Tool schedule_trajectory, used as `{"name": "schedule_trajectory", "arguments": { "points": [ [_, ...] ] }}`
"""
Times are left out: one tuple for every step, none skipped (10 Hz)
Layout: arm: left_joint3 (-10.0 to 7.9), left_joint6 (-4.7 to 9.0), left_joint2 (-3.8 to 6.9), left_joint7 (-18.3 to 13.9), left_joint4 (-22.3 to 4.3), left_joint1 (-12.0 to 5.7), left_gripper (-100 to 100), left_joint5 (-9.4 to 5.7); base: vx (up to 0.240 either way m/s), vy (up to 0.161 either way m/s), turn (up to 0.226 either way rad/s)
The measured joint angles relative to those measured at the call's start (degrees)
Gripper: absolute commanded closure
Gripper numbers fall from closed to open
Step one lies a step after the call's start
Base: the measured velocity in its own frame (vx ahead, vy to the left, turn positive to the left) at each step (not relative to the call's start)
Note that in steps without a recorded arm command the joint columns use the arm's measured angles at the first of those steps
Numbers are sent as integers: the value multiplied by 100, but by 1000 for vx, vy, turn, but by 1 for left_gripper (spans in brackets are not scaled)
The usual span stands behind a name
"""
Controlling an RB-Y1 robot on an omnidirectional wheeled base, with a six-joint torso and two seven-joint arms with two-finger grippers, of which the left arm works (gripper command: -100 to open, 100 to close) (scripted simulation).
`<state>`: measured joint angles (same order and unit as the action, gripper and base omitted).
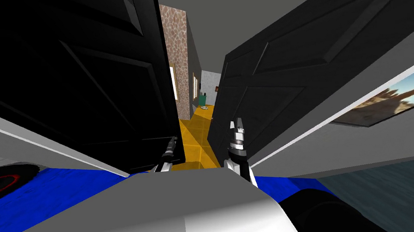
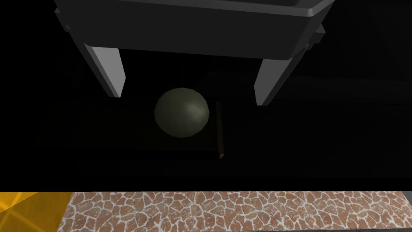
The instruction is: Push the door open
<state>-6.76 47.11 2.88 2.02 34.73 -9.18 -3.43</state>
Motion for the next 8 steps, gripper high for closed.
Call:
{"name": "schedule_trajectory", "arguments": {
  "points": [
    [-10,29,-19,3,-20,2,-100,-5,89,-3,4],
    [-9,42,-24,3,-19,2,100,-5,-20,0,3],
    [-9,38,-21,3,-18,1,100,-5,-34,1,-12],
    [-12,28,-16,3,-18,-5,100,-6,-21,2,-6],
    [-10,22,-17,5,-20,-3,100,-4,-12,0,0],
    [-7,18,-20,7,-25,3,100,-3,-6,-1,2],
    [-6,15,-22,7,-29,8,100,-2,0,0,0],
    [-6,14,-23,6,-31,10,100,-2,110,9,-91]
  ]
}}
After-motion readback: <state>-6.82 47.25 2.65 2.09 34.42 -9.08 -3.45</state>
